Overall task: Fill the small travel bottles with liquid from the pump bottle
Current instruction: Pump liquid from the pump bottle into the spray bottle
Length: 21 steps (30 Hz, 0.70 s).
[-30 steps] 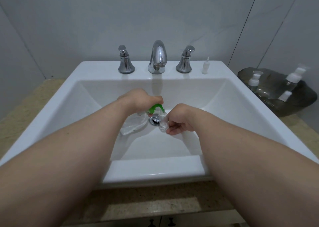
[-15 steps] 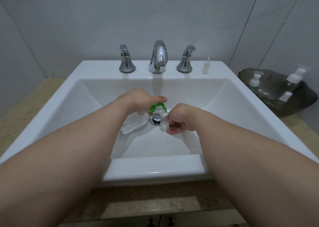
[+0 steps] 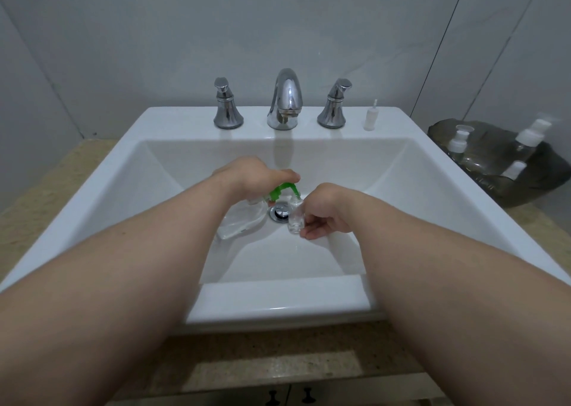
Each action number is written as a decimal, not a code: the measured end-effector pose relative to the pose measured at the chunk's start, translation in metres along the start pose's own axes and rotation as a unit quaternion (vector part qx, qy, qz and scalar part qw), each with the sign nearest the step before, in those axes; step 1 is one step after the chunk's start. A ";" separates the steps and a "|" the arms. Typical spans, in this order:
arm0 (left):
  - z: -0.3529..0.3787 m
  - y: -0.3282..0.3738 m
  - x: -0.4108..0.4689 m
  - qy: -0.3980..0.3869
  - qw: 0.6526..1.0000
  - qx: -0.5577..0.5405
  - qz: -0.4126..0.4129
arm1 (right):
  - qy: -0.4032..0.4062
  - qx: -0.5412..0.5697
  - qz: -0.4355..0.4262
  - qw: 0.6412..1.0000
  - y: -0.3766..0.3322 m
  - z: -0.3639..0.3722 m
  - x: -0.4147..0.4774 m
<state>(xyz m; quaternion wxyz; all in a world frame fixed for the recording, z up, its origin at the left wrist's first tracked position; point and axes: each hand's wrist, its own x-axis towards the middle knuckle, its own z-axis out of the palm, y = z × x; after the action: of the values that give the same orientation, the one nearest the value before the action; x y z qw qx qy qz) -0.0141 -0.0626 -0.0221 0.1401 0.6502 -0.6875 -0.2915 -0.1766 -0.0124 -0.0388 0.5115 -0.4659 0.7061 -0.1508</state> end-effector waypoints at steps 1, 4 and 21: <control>0.000 0.000 0.000 0.002 1.000 0.002 0.000 | 0.000 0.000 0.000 1.000 0.000 0.000 0.001; -0.001 0.001 0.000 0.003 1.000 -0.004 -0.004 | -0.003 0.000 0.000 1.000 -0.001 0.000 0.000; -0.002 0.000 -0.002 0.006 1.000 0.017 -0.003 | -0.006 0.007 -0.003 1.000 0.001 -0.001 0.000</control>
<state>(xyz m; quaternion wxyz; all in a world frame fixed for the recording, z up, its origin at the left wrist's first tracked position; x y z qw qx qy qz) -0.0128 -0.0611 -0.0197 0.1321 0.6563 -0.6893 -0.2767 -0.1776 -0.0127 -0.0390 0.5187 -0.4657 0.7002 -0.1542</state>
